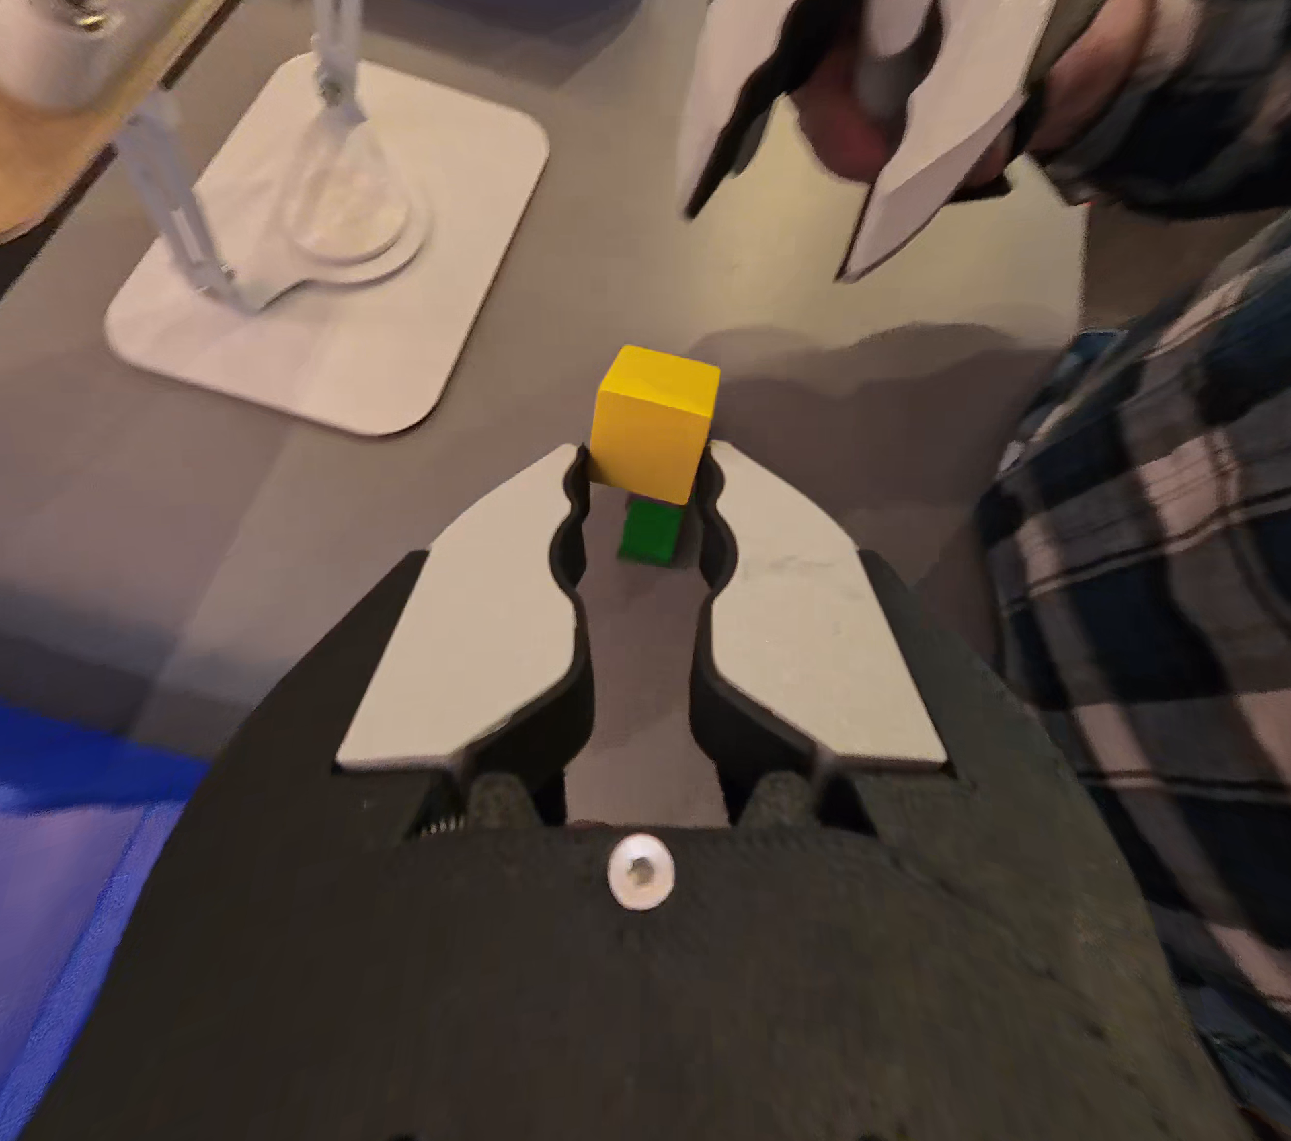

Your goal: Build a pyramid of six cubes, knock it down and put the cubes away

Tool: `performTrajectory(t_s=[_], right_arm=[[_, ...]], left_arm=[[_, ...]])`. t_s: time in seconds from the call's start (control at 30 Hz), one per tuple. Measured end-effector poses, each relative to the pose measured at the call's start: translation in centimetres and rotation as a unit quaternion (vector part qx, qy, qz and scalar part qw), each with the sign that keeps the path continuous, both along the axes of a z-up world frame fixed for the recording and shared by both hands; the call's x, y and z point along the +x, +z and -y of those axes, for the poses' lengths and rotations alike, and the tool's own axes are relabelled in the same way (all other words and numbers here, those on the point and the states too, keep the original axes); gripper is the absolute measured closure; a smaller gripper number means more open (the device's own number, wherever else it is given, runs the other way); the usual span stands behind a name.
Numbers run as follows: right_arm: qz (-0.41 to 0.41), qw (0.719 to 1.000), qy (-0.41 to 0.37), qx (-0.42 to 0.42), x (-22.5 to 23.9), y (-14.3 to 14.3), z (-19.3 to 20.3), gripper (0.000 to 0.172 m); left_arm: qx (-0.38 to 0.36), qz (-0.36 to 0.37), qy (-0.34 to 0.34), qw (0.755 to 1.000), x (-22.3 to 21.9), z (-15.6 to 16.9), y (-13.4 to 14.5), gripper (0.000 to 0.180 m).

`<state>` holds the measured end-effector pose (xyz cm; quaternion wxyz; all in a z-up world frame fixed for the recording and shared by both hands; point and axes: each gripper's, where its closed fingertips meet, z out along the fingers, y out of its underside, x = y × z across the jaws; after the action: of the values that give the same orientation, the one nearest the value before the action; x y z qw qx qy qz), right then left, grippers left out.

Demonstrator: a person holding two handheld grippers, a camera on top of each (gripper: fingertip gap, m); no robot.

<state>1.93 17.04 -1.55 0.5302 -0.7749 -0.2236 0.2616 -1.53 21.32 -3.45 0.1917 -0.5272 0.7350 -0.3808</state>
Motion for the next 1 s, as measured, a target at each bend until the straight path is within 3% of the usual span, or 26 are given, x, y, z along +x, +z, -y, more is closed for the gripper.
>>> performTrajectory(t_s=[0.3,0.43,0.67,1.0], right_arm=[[-0.015,0.999,0.049,0.004,-2.2,0.6,0.3,0.136],[-0.025,0.998,0.058,0.002,-2.6,0.6,0.6,0.146],[-0.017,0.998,0.055,-0.001,-1.8,0.1,0.8,0.146],[0.116,0.988,0.077,-0.071,0.0,-6.5,0.1,0.146]], left_arm=[[-0.045,0.019,-0.033,0.998,0.8,4.6,0.3,0.152],[-0.048,0.018,-0.037,0.998,0.8,5.4,0.1,0.152],[-0.057,0.024,-0.025,0.998,0.8,5.3,-0.1,0.152],[-0.007,-0.065,0.037,0.997,-2.2,2.5,-6.8,0.145]])
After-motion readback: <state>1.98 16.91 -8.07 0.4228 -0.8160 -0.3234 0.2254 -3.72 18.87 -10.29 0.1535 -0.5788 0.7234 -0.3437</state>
